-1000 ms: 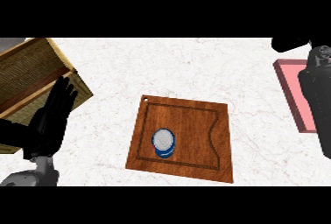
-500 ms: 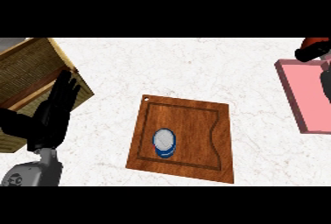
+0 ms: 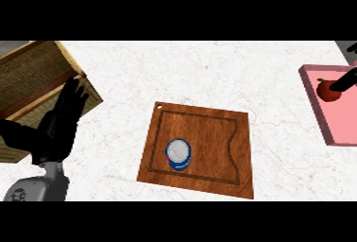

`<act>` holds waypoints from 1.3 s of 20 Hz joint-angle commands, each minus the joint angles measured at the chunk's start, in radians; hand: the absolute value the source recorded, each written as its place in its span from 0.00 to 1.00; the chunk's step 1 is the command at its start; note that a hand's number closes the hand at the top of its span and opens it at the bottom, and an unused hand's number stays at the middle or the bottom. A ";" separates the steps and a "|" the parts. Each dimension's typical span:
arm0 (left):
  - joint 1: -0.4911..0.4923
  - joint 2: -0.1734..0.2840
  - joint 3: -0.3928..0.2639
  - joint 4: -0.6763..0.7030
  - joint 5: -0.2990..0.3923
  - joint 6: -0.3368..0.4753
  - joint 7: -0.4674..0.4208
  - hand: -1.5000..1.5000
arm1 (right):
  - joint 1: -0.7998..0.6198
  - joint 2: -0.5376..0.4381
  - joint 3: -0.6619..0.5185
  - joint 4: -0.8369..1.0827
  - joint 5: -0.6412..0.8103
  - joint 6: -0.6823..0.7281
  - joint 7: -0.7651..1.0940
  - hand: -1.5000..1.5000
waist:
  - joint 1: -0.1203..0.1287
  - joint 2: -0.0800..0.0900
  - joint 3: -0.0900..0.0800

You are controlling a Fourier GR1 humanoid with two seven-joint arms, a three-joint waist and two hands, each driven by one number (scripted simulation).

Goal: Pick the bell pepper from the cutting board and place it in the cardboard box

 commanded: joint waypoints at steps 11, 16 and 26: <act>-0.013 -0.032 -0.032 -0.045 -0.032 0.045 0.062 0.50 | -0.041 0.053 -0.253 -0.055 -0.259 -0.442 -0.325 0.00 | -0.010 -0.005 0.001; 0.044 -0.005 0.007 -0.002 -0.009 -0.007 -0.012 0.50 | -0.060 0.075 -0.414 -0.142 -0.497 -0.366 -0.350 0.00 | -0.028 -0.012 0.000; 0.008 0.005 0.034 0.008 -0.004 -0.014 0.013 0.50 | 0.183 0.089 -0.573 -0.327 -0.755 -0.326 -0.505 0.00 | -0.033 -0.011 -0.001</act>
